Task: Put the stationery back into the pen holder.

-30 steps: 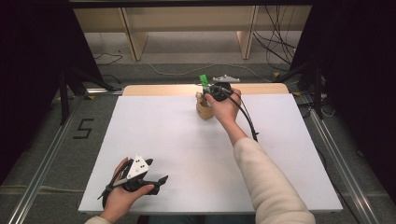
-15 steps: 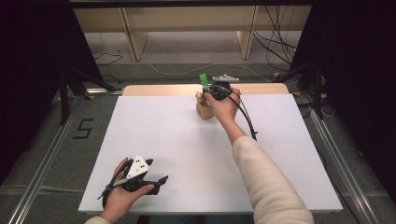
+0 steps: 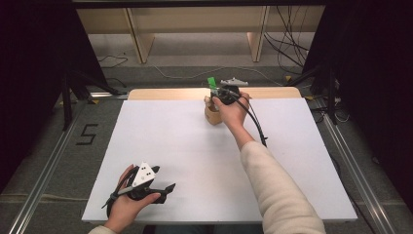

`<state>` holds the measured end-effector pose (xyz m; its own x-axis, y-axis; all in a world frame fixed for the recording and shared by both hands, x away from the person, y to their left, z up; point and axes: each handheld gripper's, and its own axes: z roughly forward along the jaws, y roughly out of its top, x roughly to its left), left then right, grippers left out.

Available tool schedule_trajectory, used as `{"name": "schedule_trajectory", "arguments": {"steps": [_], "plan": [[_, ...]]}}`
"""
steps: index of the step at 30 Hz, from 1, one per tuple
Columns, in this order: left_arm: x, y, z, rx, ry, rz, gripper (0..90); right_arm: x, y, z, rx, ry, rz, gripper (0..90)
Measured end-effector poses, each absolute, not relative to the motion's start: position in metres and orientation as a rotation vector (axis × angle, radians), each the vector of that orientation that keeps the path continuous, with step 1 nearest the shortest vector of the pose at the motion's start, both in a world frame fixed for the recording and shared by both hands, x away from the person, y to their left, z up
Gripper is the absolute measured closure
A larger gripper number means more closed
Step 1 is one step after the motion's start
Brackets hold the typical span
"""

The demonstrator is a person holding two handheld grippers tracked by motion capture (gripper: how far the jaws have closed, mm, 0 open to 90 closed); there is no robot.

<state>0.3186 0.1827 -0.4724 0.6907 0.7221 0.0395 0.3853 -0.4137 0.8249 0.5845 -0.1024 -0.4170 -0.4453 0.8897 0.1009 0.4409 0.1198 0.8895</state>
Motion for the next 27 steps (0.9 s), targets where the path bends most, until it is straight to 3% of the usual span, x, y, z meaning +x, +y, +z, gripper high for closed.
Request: {"name": "schedule_trajectory", "arguments": {"steps": [27], "plan": [[0.319, 0.182, -0.473, 2.053, 0.846, 0.502, 18.3, 0.570, -0.119, -0.412, 1.272, 1.997, 1.269, 52.7]]}}
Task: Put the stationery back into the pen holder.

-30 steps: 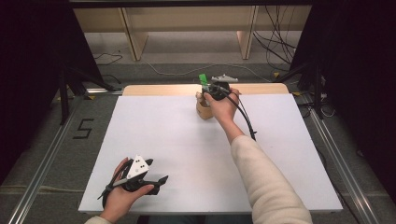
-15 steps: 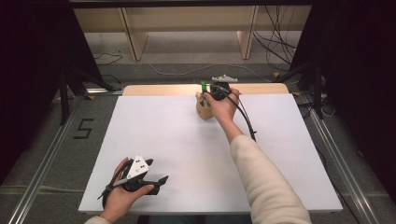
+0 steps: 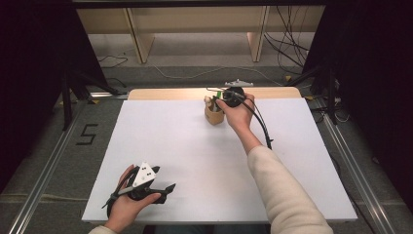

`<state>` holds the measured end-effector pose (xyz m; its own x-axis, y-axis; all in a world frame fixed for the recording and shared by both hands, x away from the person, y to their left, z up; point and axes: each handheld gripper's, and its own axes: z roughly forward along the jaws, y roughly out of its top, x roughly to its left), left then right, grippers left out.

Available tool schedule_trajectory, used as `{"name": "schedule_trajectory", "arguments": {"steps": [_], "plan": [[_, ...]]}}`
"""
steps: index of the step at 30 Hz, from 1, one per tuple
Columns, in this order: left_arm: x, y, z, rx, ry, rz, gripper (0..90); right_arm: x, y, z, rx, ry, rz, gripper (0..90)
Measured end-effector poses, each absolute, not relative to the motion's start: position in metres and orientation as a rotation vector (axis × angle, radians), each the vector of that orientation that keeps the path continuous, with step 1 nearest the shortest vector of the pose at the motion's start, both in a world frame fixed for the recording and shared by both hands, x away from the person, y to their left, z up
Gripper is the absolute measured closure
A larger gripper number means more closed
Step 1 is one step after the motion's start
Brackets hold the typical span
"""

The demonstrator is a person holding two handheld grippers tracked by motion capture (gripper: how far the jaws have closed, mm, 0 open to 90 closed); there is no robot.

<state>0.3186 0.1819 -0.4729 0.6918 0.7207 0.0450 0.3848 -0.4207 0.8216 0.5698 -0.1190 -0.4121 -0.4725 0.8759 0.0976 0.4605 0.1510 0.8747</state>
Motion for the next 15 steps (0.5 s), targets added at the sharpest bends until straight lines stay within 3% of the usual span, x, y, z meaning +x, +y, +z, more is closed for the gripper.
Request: {"name": "schedule_trajectory", "arguments": {"steps": [15], "plan": [[0.319, 0.182, -0.473, 2.057, 0.850, 0.505, 18.4, 0.545, -0.138, -0.416, 1.240, 2.078, 1.243, 44.1]]}}
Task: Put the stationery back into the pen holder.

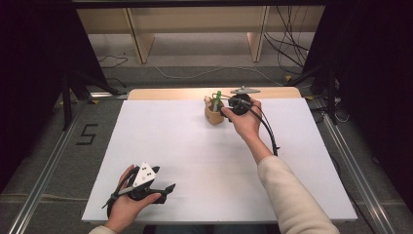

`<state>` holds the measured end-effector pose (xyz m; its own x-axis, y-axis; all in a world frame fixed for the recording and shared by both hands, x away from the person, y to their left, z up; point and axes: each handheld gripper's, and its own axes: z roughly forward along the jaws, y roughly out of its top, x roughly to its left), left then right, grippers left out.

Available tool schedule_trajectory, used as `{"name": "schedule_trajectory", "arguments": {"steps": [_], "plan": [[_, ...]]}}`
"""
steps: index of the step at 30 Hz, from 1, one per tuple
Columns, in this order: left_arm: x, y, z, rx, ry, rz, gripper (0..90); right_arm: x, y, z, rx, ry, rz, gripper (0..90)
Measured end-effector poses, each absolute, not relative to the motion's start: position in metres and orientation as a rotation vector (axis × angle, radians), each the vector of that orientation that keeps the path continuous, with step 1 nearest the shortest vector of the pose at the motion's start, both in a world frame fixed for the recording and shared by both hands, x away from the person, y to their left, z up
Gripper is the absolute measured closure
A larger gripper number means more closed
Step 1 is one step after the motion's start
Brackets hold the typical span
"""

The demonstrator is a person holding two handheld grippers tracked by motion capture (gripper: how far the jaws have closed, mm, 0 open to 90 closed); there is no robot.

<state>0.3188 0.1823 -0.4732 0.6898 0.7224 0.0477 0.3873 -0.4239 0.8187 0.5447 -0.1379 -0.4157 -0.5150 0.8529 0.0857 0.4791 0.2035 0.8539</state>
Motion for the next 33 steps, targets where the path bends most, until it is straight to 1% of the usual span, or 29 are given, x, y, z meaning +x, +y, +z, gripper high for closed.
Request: {"name": "schedule_trajectory", "arguments": {"steps": [12, 18, 33], "plan": [[0.319, 0.182, -0.473, 2.056, 0.854, 0.508, 18.4, 0.522, -0.151, -0.413, 1.204, 2.113, 1.238, 41.1], [0.319, 0.183, -0.474, 2.056, 0.855, 0.512, 18.4, 0.507, -0.160, -0.412, 1.184, 2.137, 1.230, 38.1], [0.319, 0.183, -0.474, 2.057, 0.862, 0.513, 18.3, 0.466, -0.185, -0.420, 1.152, 2.201, 1.210, 34.1]]}}
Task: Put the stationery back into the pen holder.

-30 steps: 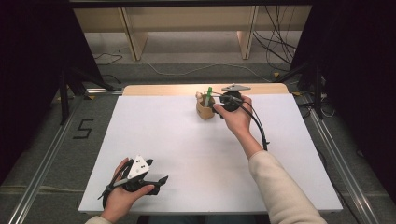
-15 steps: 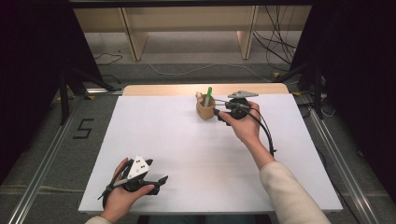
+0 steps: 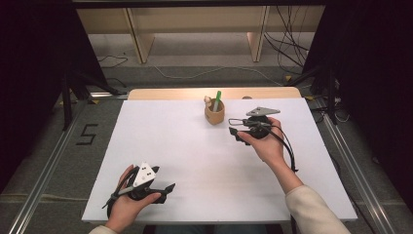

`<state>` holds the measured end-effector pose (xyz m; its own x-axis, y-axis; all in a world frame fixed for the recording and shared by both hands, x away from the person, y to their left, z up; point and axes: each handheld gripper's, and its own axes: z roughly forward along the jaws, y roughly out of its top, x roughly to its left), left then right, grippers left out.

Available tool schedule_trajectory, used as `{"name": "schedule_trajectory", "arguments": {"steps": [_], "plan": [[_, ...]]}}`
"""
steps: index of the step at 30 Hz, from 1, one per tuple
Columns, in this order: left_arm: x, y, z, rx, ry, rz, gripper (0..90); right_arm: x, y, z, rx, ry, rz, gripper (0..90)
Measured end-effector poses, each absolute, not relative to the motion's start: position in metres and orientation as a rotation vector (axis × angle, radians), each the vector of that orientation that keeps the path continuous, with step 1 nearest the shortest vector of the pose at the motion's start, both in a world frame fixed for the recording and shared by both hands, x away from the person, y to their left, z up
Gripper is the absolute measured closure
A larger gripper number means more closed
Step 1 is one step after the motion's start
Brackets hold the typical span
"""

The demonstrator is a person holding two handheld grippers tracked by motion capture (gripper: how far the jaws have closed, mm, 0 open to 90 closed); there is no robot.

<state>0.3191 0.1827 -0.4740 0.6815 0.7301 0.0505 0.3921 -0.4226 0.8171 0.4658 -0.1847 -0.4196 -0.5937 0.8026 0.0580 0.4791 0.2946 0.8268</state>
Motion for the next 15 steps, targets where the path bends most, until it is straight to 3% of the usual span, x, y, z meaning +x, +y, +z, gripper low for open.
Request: {"name": "schedule_trajectory", "arguments": {"steps": [15], "plan": [[0.319, 0.183, -0.474, 2.057, 0.866, 0.514, 18.3, 0.436, -0.207, -0.427, 1.142, 2.230, 1.184, 32.7]]}}
